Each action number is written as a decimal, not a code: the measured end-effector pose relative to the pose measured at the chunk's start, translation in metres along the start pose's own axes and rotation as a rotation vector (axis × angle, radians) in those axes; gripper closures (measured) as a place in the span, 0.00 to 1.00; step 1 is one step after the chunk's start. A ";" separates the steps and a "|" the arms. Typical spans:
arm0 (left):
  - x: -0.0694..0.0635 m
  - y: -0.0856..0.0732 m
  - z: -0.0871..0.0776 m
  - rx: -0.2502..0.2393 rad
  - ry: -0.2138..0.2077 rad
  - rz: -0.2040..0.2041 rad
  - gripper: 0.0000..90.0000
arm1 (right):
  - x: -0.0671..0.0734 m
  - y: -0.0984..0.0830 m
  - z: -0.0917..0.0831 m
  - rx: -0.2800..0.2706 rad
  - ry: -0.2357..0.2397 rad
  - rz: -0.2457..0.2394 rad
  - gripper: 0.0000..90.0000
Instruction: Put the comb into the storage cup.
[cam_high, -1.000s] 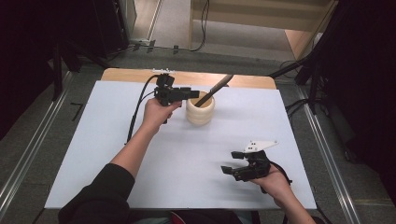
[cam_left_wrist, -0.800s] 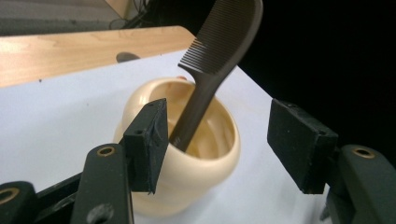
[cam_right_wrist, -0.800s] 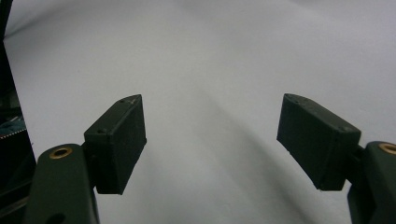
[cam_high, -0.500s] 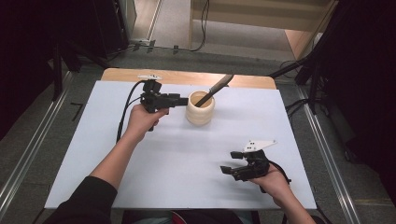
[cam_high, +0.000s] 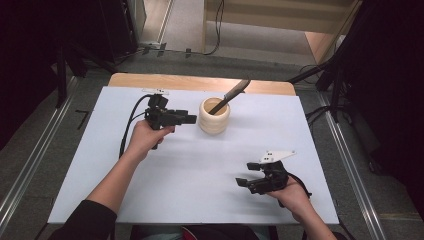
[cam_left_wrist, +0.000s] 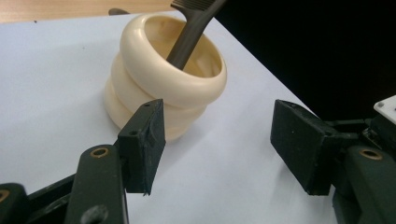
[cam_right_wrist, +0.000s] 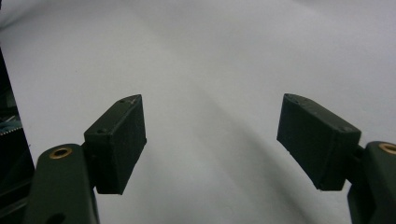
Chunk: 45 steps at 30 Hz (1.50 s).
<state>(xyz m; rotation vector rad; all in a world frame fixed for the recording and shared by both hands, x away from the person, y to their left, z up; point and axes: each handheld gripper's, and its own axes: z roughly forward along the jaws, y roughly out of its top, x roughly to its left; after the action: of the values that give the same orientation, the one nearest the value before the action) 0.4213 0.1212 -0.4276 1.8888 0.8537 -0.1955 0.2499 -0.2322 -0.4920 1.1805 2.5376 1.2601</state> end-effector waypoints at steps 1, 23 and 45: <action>0.000 -0.002 0.000 0.003 0.005 0.003 0.40 | 0.000 0.000 0.000 0.001 -0.002 0.001 0.24; -0.006 -0.036 -0.003 0.077 0.027 0.017 0.37 | -0.002 -0.002 -0.004 -0.009 -0.004 0.017 0.24; -0.024 -0.065 -0.018 0.084 0.010 0.016 0.36 | -0.002 -0.002 -0.003 -0.005 0.000 0.017 0.24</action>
<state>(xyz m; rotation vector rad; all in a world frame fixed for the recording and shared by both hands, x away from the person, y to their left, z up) 0.3582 0.1406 -0.4556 1.9754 0.8480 -0.2156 0.2484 -0.2363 -0.4920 1.2032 2.5284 1.2686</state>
